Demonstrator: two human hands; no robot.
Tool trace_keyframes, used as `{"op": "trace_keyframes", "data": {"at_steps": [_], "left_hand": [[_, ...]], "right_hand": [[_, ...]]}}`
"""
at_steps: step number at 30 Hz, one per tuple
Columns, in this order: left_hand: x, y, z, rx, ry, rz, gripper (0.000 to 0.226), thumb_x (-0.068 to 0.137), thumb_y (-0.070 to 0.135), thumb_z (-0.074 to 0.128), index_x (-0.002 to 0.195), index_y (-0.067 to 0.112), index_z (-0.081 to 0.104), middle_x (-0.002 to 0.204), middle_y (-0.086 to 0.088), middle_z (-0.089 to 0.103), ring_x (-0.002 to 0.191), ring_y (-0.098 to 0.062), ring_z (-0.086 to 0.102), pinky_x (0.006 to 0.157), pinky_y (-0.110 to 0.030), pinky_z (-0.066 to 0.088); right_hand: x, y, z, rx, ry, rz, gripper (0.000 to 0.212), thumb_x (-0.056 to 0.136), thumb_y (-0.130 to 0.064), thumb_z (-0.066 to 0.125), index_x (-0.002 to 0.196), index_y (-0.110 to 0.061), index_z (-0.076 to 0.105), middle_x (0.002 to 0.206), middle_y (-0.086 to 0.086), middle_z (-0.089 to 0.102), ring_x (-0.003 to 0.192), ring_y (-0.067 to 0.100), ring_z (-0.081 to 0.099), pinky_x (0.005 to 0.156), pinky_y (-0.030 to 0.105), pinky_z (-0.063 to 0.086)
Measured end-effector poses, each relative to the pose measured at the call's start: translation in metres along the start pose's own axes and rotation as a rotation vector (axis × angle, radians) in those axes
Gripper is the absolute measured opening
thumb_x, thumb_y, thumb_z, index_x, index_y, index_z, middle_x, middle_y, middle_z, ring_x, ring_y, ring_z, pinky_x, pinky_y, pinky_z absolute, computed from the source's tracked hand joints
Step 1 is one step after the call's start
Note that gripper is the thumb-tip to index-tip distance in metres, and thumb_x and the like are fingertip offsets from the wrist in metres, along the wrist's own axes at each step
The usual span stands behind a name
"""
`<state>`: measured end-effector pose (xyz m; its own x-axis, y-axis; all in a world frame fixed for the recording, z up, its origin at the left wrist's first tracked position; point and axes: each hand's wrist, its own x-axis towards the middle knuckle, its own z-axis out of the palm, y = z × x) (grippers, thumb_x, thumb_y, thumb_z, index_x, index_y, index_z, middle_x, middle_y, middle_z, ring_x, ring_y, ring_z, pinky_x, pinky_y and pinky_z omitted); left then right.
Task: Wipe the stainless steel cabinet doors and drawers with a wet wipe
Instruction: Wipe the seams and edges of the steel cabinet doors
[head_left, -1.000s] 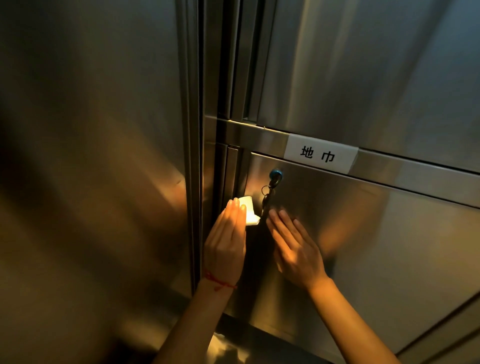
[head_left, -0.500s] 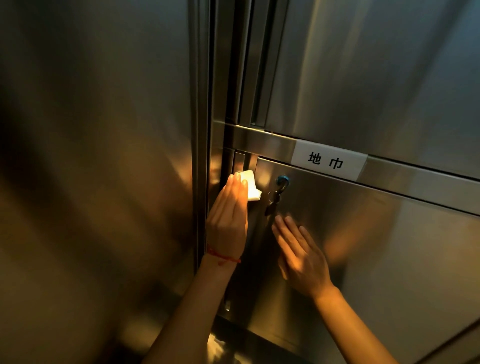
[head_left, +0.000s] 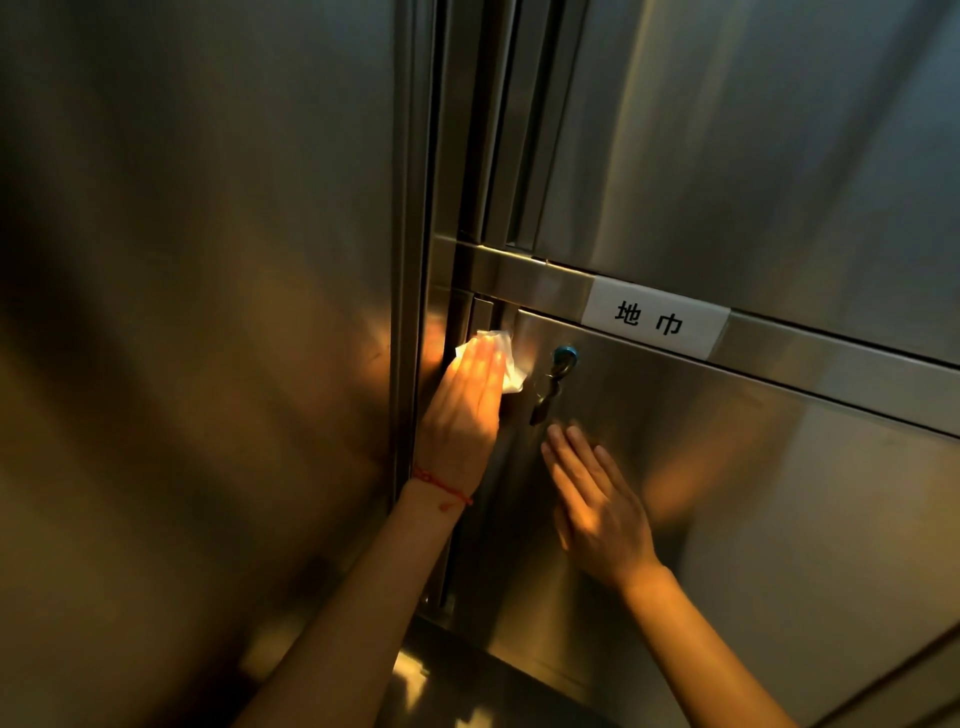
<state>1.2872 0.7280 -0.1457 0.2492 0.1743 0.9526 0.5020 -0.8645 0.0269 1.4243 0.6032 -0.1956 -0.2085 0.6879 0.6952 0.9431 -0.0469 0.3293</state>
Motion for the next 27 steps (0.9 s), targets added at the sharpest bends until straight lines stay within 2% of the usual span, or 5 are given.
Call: {"op": "trace_keyframes", "data": {"at_steps": [8,11,16,22,27], "left_hand": [[-0.005,0.002,0.001,0.024,-0.041,0.043,0.038,0.077,-0.010,0.063,0.115,-0.011,0.060,0.118,-0.026,0.061,0.111,-0.035,0.059,0.088,-0.045,0.053],[-0.005,0.003,-0.002,0.021,-0.082,0.041,0.046,0.071,-0.015,0.070,0.116,-0.011,0.059,0.119,-0.027,0.060,0.112,-0.036,0.058,0.089,-0.046,0.052],[-0.005,0.006,-0.005,0.052,-0.110,0.033,0.048,0.070,-0.014,0.073,0.116,-0.011,0.059,0.119,-0.027,0.060,0.113,-0.035,0.058,0.091,-0.045,0.051],[-0.006,0.005,-0.005,0.080,-0.053,0.086,0.035,0.082,-0.010,0.048,0.115,-0.011,0.059,0.119,-0.027,0.060,0.112,-0.035,0.059,0.089,-0.044,0.052],[-0.015,0.006,-0.004,0.108,-0.061,0.095,0.038,0.078,-0.011,0.053,0.116,-0.012,0.058,0.118,-0.027,0.060,0.112,-0.035,0.059,0.088,-0.044,0.053]], "right_hand": [[0.001,0.003,-0.009,-0.103,-0.083,-0.039,0.070,0.062,-0.010,0.080,0.126,0.001,0.054,0.141,0.014,0.034,0.144,0.018,-0.003,0.115,0.036,0.007],[0.002,0.004,-0.012,-0.173,-0.104,-0.074,0.066,0.066,-0.013,0.077,0.127,0.000,0.055,0.141,0.015,0.037,0.144,0.019,-0.002,0.114,0.036,0.009],[0.009,0.004,-0.020,-0.259,-0.047,-0.126,0.051,0.080,-0.018,0.047,0.129,-0.002,0.055,0.139,0.014,0.045,0.132,0.028,0.035,0.112,0.037,0.017],[0.027,0.014,-0.017,-0.270,0.060,-0.181,0.046,0.090,-0.023,0.042,0.130,-0.003,0.051,0.137,0.016,0.048,0.131,0.029,0.038,0.110,0.040,0.024],[0.024,0.020,-0.007,-0.299,0.122,-0.254,0.044,0.092,-0.024,0.042,0.131,-0.003,0.045,0.140,0.015,0.039,0.131,0.029,0.037,0.108,0.040,0.027]]}}
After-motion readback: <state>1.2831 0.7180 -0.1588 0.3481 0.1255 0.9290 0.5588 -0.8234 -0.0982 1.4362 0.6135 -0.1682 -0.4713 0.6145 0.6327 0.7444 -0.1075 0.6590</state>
